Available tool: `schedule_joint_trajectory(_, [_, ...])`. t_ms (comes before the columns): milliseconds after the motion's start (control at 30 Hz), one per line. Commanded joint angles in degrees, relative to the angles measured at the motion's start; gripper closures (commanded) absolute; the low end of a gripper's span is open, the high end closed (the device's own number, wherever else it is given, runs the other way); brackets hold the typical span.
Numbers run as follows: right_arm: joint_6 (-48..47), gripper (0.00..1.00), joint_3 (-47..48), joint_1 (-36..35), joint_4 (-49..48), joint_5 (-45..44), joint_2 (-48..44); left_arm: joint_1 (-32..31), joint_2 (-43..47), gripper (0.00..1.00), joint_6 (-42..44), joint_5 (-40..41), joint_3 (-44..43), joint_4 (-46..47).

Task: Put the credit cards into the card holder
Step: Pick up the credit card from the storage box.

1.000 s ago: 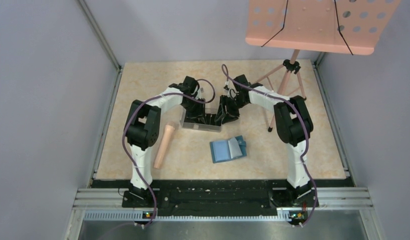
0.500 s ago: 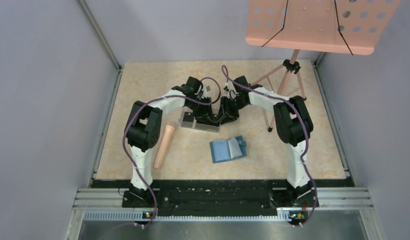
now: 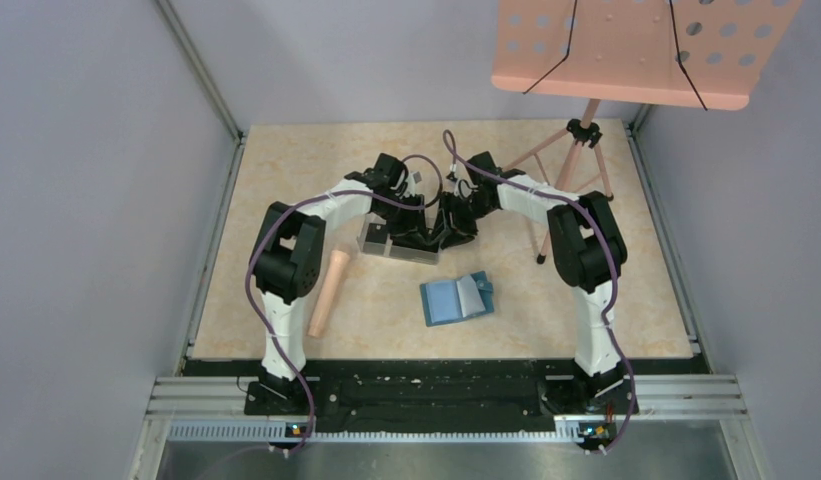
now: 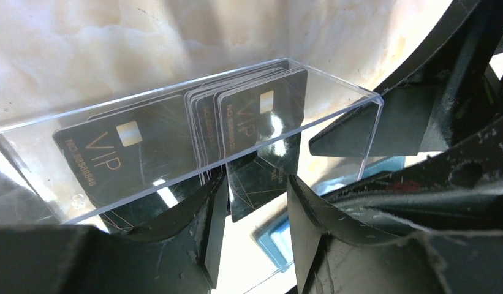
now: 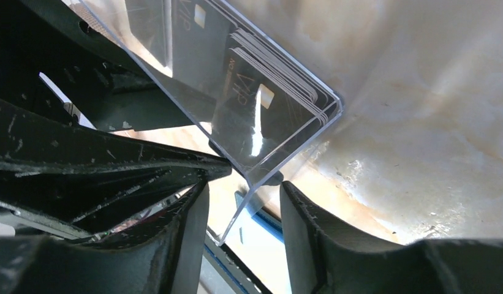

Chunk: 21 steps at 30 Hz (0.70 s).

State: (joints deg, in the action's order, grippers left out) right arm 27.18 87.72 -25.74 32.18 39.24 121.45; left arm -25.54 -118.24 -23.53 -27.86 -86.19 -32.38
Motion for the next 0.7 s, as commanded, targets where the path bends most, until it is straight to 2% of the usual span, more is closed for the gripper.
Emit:
schedule_joint_trajectory(0, [-0.3,0.51,0.8,-1.5,-3.9,1.9,-2.9,-1.4,4.6,0.52,1.8,3.4,-2.8,-1.3])
schedule_joint_trajectory(200, [-0.8,0.5,0.9,-1.5,-3.3,1.5,-2.8,-0.9,2.8,0.52,2.1,6.8,-4.9,-5.8])
schedule_joint_trajectory(567, [-1.0,0.6,1.3,-1.3,-2.7,1.1,-2.8,-1.2,-1.6,0.57,-0.9,7.1,-5.7,-7.6])
schedule_joint_trajectory(667, [-1.0,0.62,1.3,-1.2,-2.6,1.5,-2.7,-1.1,-1.8,0.61,-1.0,5.1,-5.7,-7.1])
